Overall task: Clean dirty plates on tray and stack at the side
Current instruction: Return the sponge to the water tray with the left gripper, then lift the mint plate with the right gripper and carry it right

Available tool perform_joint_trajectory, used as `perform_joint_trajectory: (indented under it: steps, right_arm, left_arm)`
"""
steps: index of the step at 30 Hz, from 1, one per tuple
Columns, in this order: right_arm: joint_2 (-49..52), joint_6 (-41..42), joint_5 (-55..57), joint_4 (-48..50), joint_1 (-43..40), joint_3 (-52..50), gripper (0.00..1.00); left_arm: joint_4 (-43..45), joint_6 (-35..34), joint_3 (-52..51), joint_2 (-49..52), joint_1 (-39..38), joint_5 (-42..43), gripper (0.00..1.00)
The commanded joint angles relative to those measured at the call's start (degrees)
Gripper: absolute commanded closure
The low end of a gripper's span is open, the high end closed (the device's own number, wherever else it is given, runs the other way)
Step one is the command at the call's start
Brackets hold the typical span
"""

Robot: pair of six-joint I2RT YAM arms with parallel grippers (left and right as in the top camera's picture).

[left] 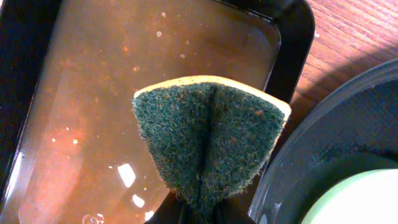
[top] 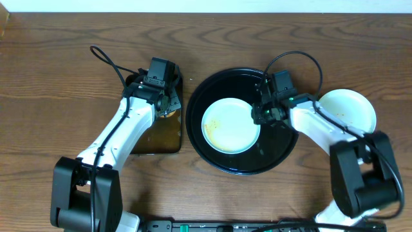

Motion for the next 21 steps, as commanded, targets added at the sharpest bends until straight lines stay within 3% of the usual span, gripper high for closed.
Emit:
perform_joint_trajectory:
  steps: [1, 5, 10, 21]
  right_arm:
    - [4.7, -1.1, -1.7, 1.9, -0.2, 0.1, 0.76]
    - [4.7, -4.3, -5.5, 2.5, -0.8, 0.1, 0.97]
    - [4.7, -9.0, -13.7, 1.7, -0.8, 0.1, 0.99]
    - [-1.1, -9.0, -15.2, 3.5, -2.8, 0.1, 0.99]
  left_arm:
    - [-0.1, 0.5, -0.7, 0.5, 0.3, -1.2, 0.89]
    - [-0.1, 0.5, -0.7, 0.5, 0.3, -1.2, 0.89]
    - [-0.1, 0.5, -0.7, 0.5, 0.3, -1.2, 0.89]
    - [-0.1, 0.5, -0.7, 0.5, 0.3, -1.2, 0.89]
